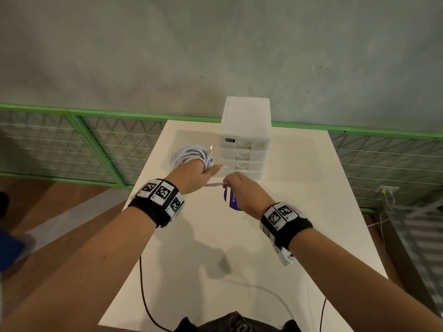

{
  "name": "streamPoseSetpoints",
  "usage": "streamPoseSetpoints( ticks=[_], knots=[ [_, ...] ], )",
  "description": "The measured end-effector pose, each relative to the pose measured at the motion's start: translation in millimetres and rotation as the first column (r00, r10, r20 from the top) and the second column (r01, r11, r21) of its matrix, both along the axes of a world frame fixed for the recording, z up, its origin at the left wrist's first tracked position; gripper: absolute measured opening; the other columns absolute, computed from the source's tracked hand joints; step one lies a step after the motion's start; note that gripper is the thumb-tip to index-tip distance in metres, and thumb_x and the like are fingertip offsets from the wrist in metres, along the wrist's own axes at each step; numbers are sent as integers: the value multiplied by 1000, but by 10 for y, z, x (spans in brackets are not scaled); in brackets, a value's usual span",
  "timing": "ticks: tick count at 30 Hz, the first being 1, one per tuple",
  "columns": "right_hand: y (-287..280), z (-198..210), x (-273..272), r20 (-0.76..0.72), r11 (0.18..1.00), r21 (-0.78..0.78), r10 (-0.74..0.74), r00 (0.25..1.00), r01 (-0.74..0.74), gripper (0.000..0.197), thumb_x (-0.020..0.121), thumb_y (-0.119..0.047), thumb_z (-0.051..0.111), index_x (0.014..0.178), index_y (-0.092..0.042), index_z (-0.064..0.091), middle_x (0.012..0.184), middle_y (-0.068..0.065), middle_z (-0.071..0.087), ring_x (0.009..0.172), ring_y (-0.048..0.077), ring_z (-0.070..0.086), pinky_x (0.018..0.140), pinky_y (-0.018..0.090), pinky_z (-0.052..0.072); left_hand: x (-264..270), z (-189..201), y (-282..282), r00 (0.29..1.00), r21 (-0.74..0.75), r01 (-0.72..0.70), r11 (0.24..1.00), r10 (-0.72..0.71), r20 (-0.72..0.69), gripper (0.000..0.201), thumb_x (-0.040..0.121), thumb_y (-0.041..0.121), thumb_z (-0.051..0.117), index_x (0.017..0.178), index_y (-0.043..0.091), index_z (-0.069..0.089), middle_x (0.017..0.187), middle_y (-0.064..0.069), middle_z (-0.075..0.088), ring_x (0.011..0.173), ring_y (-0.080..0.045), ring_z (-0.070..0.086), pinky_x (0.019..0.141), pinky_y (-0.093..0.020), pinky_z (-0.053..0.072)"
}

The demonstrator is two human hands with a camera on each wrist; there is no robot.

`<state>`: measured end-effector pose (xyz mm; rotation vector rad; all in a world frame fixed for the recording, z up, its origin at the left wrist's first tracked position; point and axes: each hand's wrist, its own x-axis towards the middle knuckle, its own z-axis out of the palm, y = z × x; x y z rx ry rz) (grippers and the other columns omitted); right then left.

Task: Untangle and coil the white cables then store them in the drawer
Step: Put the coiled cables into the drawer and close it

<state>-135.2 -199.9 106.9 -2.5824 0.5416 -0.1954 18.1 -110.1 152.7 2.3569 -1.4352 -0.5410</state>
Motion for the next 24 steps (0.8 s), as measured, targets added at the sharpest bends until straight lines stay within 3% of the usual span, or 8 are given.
streamPoseSetpoints(
  ticks=[4, 6, 9, 13, 16, 18, 21, 24],
  knots=[
    [-89, 150, 78, 81, 990, -139, 48, 996, -36, 39, 76, 13, 48, 110, -6, 56, 112, 12, 55, 97, 29, 56, 80, 34, 43, -101, -76, 37, 956, 96, 95, 991, -63, -288, 56, 82, 64, 50, 77, 9, 46, 51, -3, 45, 43, -18, 41, 42, -22, 34],
    [-124, 218, 102, 138, 987, -156, 52, 989, -30, 35, 78, 13, 49, 108, -3, 56, 110, 14, 57, 95, 30, 56, 80, 34, 42, -172, -60, 54, 889, 89, 128, 988, -75, -451, 47, 81, 52, 64, 78, 8, 46, 43, -1, 43, 35, -17, 36, 39, -21, 30],
    [-143, 254, 114, 251, 998, -58, -8, 968, 23, 23, 88, 6, 48, 108, -2, 56, 107, 14, 61, 93, 28, 58, 79, 31, 44, -236, 40, 85, 797, 46, 158, 986, -100, -596, 34, 88, 34, 63, 77, 4, 51, 38, -1, 38, 32, -15, 31, 37, -20, 28],
    [-125, 252, 92, 274, 986, 158, -96, 957, 53, 33, 91, -1, 45, 121, -12, 51, 108, 11, 62, 91, 20, 56, 78, 22, 40, -311, 208, 104, 703, -5, 183, 983, -134, -698, 29, 93, 22, 56, 73, 0, 52, 41, -5, 32, 34, -16, 27, 39, -21, 29],
    [-33, 212, 78, 305, 950, 312, -102, 947, 2, 37, 84, -8, 47, 118, -22, 53, 105, 9, 64, 92, 28, 61, 83, 44, 51, -352, 268, 105, 689, -10, 186, 982, -138, -711, 24, 90, 9, 58, 69, 1, 50, 41, -5, 34, 32, -16, 29, 38, -19, 29],
    [13, 203, 65, 328, 910, 415, -138, 935, -12, 36, 82, -16, 45, 116, -27, 54, 104, 8, 65, 91, 26, 62, 82, 49, 52, -351, 262, 128, 680, -6, 178, 984, -127, -722, 25, 88, 5, 61, 66, 3, 49, 47, -6, 36, 33, -16, 31, 38, -18, 30],
    [32, 134, 66, 302, 916, 401, -125, 945, -7, 48, 84, 4, 41, 125, -21, 51, 117, 11, 61, 106, 28, 56, 96, 48, 45, -312, 257, 177, 640, -38, 137, 990, -118, -760, 23, 84, 2, 65, 69, 4, 47, 48, -5, 35, 32, -15, 28, 38, -17, 29],
    [4, 84, 87, 299, 929, 371, -127, 946, 8, 63, 76, 14, 38, 127, -20, 49, 118, 7, 57, 113, 27, 49, 100, 46, 40, -276, 286, 205, 582, -90, 115, 989, -141, -801, 24, 75, 13, 72, 66, 8, 50, 44, -5, 33, 33, -15, 27, 38, -18, 29]
  ],
)
